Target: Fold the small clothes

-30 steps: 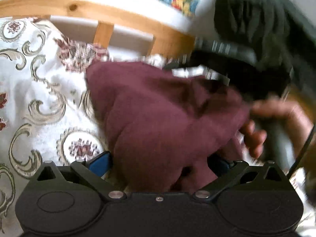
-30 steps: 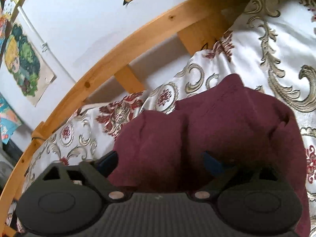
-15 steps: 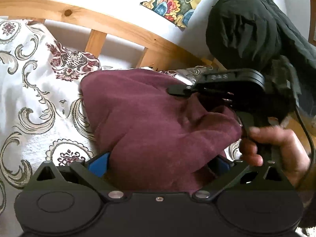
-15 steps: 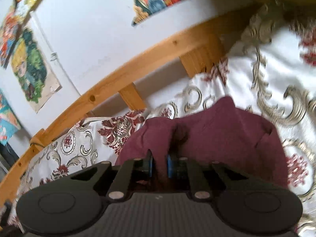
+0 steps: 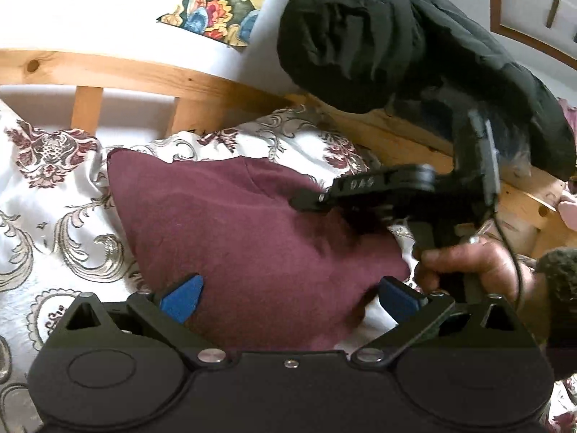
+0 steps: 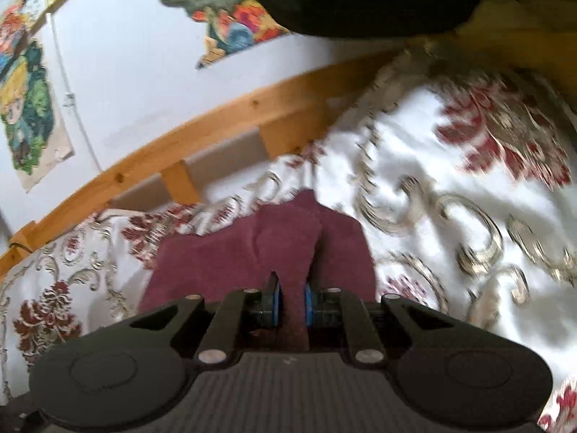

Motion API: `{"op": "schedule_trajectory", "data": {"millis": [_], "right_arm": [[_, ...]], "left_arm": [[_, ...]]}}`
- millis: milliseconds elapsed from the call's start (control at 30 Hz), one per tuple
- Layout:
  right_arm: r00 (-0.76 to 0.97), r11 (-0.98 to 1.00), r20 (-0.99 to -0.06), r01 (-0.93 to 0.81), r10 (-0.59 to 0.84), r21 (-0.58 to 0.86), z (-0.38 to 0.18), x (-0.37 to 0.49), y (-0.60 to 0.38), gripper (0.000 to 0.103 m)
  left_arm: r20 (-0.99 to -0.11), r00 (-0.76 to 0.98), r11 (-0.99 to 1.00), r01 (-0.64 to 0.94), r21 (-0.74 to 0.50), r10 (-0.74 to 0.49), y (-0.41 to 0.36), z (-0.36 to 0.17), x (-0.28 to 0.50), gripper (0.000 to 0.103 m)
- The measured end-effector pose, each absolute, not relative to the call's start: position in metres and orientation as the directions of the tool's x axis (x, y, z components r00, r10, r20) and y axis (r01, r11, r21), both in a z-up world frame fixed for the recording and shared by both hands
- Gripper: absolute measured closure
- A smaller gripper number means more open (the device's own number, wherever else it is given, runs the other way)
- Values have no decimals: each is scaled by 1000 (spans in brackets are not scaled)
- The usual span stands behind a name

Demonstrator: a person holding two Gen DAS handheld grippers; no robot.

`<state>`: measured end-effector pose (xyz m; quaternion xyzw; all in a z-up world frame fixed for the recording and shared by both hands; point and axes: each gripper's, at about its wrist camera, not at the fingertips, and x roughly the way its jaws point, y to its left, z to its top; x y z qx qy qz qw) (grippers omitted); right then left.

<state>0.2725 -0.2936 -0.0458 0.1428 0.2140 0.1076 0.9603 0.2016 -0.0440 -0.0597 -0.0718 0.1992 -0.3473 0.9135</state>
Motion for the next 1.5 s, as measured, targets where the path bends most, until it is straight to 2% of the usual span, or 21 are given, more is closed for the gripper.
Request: {"op": "schedule_trajectory", "data": {"millis": [267, 500, 633, 867, 1033, 1167, 1200, 1300, 1367, 1467, 1500], "right_arm": [[879, 930, -399, -119, 261, 348, -60, 274, -304, 87], [917, 982, -353, -160, 186, 103, -32, 284, -285, 92], [908, 984, -380, -152, 177, 95, -38, 295, -285, 92], [921, 989, -360, -143, 150, 46, -38, 295, -281, 92], [919, 990, -371, -138, 131, 7, -40, 304, -279, 92], [916, 993, -386, -110, 113, 31, -55, 307, -282, 91], [918, 994, -380, -101, 111, 47, -56, 305, -284, 89], [927, 997, -368, -56, 72, 53, -57, 295, -282, 65], [933, 999, -357, -29, 44, 46, -57, 283, -280, 40], [933, 993, -358, -5, 47, 117, -62, 259, -287, 23], [923, 989, -378, -7, 65, 151, -66, 253, -291, 22]], "left_arm": [[-313, 670, 739, 590, -326, -673, -40, -61, 206, 1], [-247, 719, 741, 527, -416, -649, -24, -57, 205, 1], [-225, 775, 770, 459, -443, -591, -14, -57, 204, 1], [-350, 760, 797, 346, -495, -547, -9, -70, 220, 1], [-420, 717, 798, 318, -511, -555, -14, -80, 229, 1], [-453, 660, 755, 276, -596, -599, -10, -92, 238, 1], [-452, 654, 745, 270, -610, -606, -8, -93, 239, 1], [-456, 647, 743, 269, -613, -611, -7, -94, 241, 1], [-457, 650, 746, 270, -608, -607, -8, -93, 241, 1], [-460, 651, 750, 269, -604, -603, -9, -93, 241, 1], [-462, 651, 753, 269, -601, -602, -10, -93, 241, 1]]}}
